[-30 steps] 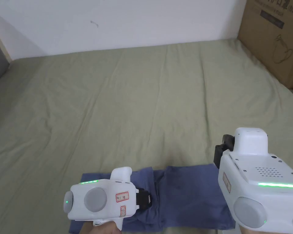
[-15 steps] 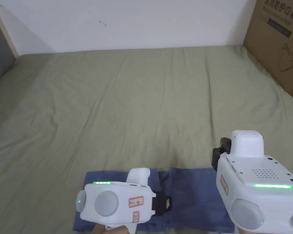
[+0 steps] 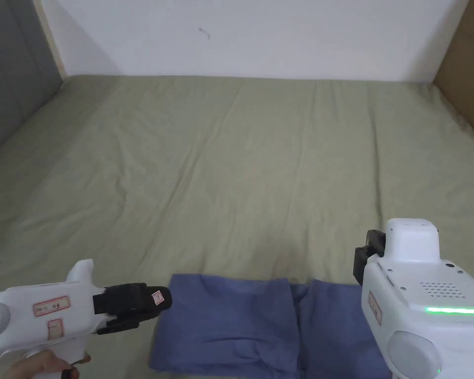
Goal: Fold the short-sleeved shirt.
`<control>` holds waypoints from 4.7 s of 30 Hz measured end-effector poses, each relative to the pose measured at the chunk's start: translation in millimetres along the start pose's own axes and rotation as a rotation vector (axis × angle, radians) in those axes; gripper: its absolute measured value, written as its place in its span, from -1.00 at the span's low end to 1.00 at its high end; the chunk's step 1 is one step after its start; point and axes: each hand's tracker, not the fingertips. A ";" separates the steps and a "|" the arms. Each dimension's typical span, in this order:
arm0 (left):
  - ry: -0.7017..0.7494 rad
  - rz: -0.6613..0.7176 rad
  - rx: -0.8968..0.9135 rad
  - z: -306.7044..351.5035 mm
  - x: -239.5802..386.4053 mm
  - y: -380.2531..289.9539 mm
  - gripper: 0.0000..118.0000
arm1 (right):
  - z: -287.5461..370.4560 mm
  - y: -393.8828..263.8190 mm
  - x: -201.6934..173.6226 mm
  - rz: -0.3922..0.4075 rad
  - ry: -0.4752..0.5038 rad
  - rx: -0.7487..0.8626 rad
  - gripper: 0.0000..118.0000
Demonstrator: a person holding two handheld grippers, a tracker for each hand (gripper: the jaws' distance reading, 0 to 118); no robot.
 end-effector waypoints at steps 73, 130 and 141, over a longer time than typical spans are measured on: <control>0.190 -0.557 -0.409 -195.1 226.7 -59.9 -0.55 | 21.6 -0.7 65.5 -0.151 -0.096 0.171 -0.99; 0.177 -0.339 -0.084 -68.2 138.0 -62.9 -1.00 | -23.5 23.0 32.7 -0.042 0.264 -0.293 -0.99; 0.216 -0.190 -0.050 -23.7 61.5 -65.1 -1.00 | -95.5 -53.2 -14.1 -0.120 0.353 -0.687 -0.99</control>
